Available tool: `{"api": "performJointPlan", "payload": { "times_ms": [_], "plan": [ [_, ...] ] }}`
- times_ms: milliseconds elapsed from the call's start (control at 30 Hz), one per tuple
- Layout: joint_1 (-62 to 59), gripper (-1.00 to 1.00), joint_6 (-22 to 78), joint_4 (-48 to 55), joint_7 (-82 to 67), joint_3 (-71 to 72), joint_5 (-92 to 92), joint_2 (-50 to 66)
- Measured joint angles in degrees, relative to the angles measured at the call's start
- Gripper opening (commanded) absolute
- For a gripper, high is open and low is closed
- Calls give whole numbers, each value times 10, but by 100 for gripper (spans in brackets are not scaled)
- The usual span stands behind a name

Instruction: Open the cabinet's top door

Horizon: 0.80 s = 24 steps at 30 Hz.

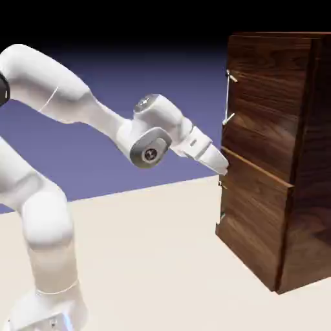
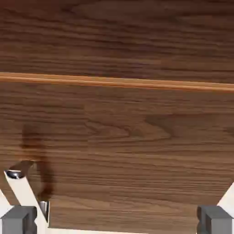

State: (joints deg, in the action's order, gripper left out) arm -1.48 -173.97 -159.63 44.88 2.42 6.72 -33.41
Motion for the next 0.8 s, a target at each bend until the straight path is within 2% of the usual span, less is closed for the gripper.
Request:
{"api": "performJointPlan", "payload": {
  "times_ms": [800],
  "plan": [
    [-193, 0, 4, 122, 216, 216, 598, -67]
  ]
}}
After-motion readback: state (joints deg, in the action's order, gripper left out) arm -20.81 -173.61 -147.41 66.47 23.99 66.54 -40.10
